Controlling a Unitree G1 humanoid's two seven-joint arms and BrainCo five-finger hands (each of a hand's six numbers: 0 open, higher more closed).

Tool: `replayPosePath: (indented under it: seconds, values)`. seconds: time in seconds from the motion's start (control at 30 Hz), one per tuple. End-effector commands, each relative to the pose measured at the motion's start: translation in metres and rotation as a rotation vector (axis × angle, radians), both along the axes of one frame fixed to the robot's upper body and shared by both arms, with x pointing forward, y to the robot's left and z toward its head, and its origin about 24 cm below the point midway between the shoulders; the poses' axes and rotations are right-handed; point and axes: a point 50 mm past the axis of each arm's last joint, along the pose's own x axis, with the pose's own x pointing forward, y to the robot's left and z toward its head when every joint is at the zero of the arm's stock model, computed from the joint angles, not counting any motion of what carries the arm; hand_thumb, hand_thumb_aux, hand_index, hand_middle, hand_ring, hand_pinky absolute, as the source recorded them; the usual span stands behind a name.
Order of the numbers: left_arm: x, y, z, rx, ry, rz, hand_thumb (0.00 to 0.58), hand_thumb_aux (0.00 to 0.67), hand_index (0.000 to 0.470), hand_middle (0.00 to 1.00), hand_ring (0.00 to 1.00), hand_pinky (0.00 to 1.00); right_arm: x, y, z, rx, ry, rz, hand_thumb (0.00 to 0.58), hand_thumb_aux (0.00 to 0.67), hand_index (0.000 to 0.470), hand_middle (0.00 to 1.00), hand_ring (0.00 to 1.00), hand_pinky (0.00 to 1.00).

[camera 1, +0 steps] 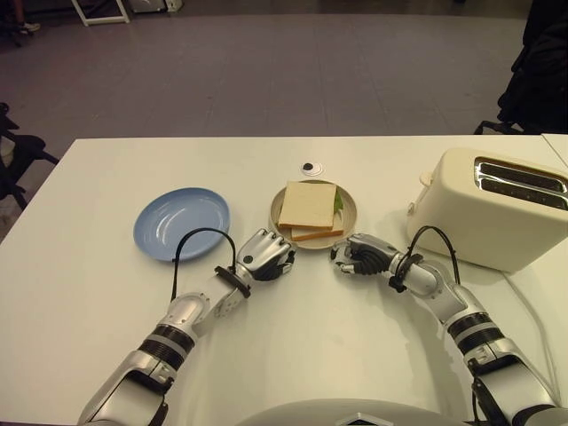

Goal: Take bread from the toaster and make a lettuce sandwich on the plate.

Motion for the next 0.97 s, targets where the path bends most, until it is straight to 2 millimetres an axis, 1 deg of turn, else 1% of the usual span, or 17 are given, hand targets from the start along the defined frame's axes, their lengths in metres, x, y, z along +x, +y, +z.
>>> replayPosePath:
  seconds: [0.03, 0.07, 0.1, 0.13, 0.17, 0.2, 0.23, 0.27, 0.3, 0.33, 0.37, 0.4, 0.47, 0.53, 0.63, 0.7, 0.97]
  values:
    - [-0.037, 0.011, -0.003, 0.024, 0.046, -0.023, 0.58, 0.67, 0.47, 1.0, 1.0, 1.0, -0.017, -0.009, 0.012, 0.072, -0.016, 0.036, 0.464, 0.37, 0.26, 0.53, 0.53, 0.53]
    - [-0.05, 0.009, 0.011, -0.06, 0.033, -0.023, 0.58, 0.67, 0.47, 0.96, 0.96, 0.96, -0.027, -0.013, 0.021, 0.128, -0.014, 0.062, 0.075, 0.045, 0.031, 0.38, 0.38, 0.38]
    - [-0.066, 0.006, 0.026, -0.17, 0.031, -0.023, 0.578, 0.628, 0.441, 0.87, 0.87, 0.87, -0.039, -0.019, 0.032, 0.201, -0.004, 0.095, 0.0, 0.0, 0.0, 0.21, 0.21, 0.21]
    - [-0.08, 0.001, 0.04, -0.29, 0.042, -0.035, 0.523, 0.46, 0.323, 0.66, 0.66, 0.66, -0.05, -0.025, 0.043, 0.283, 0.021, 0.121, 0.0, 0.0, 0.0, 0.0, 0.0, 0.0]
    - [-0.092, -0.006, 0.053, -0.455, 0.067, -0.056, 0.366, 0.263, 0.184, 0.28, 0.28, 0.28, -0.061, -0.031, 0.054, 0.38, 0.049, 0.132, 0.0, 0.0, 0.0, 0.0, 0.0, 0.0]
    - [-0.1, -0.012, 0.063, -0.631, 0.105, -0.074, 0.062, 0.037, 0.026, 0.02, 0.02, 0.02, -0.068, -0.037, 0.065, 0.476, 0.064, 0.132, 0.0, 0.0, 0.0, 0.0, 0.0, 0.0]
    - [-0.103, -0.016, 0.071, -0.829, 0.144, -0.073, 0.0, 0.0, 0.0, 0.0, 0.0, 0.0, -0.07, -0.042, 0.074, 0.597, 0.074, 0.107, 0.0, 0.0, 0.0, 0.0, 0.0, 0.0]
    - [-0.1, -0.015, 0.074, -1.02, 0.186, -0.045, 0.0, 0.0, 0.0, 0.0, 0.0, 0.0, -0.067, -0.046, 0.081, 0.761, 0.081, 0.05, 0.0, 0.0, 0.0, 0.0, 0.0, 0.0]
    - [-0.096, -0.014, 0.073, -1.12, 0.225, -0.027, 0.0, 0.0, 0.0, 0.0, 0.0, 0.0, -0.063, -0.047, 0.08, 0.914, 0.103, 0.002, 0.0, 0.0, 0.0, 0.0, 0.0, 0.0]
    - [-0.092, -0.01, 0.069, -1.189, 0.258, -0.014, 0.0, 0.0, 0.0, 0.0, 0.0, 0.0, -0.057, -0.046, 0.074, 1.025, 0.126, -0.051, 0.0, 0.0, 0.0, 0.0, 0.0, 0.0]
    - [-0.088, -0.001, 0.063, -1.245, 0.284, 0.026, 0.0, 0.0, 0.0, 0.0, 0.0, 0.0, -0.053, -0.042, 0.062, 1.03, 0.158, -0.086, 0.0, 0.0, 0.0, 0.0, 0.0, 0.0]
    - [-0.084, 0.008, 0.058, -1.281, 0.293, 0.065, 0.0, 0.0, 0.0, 0.0, 0.0, 0.0, -0.053, -0.036, 0.055, 1.013, 0.187, -0.07, 0.0, 0.0, 0.0, 0.0, 0.0, 0.0]
    - [-0.08, 0.025, 0.055, -1.39, 0.29, 0.128, 0.0, 0.0, 0.0, 0.0, 0.0, 0.0, -0.05, -0.032, 0.05, 1.001, 0.213, -0.054, 0.0, 0.0, 0.0, 0.0, 0.0, 0.0]
    - [-0.079, 0.029, 0.054, -1.404, 0.298, 0.132, 0.0, 0.0, 0.0, 0.0, 0.0, 0.0, -0.049, -0.036, 0.05, 1.033, 0.214, -0.063, 0.0, 0.0, 0.0, 0.0, 0.0, 0.0]
    - [-0.08, 0.019, 0.052, -1.365, 0.342, 0.085, 0.0, 0.0, 0.0, 0.0, 0.0, 0.0, -0.051, -0.04, 0.05, 1.045, 0.198, -0.068, 0.0, 0.0, 0.0, 0.0, 0.0, 0.0]
    - [-0.081, 0.016, 0.052, -1.364, 0.355, 0.066, 0.0, 0.0, 0.0, 0.0, 0.0, 0.0, -0.051, -0.041, 0.05, 1.039, 0.186, -0.058, 0.0, 0.0, 0.0, 0.0, 0.0, 0.0]
    - [-0.08, 0.02, 0.05, -1.383, 0.364, 0.062, 0.0, 0.0, 0.0, 0.0, 0.0, 0.0, -0.05, -0.047, 0.053, 1.044, 0.137, -0.065, 0.0, 0.0, 0.0, 0.0, 0.0, 0.0]
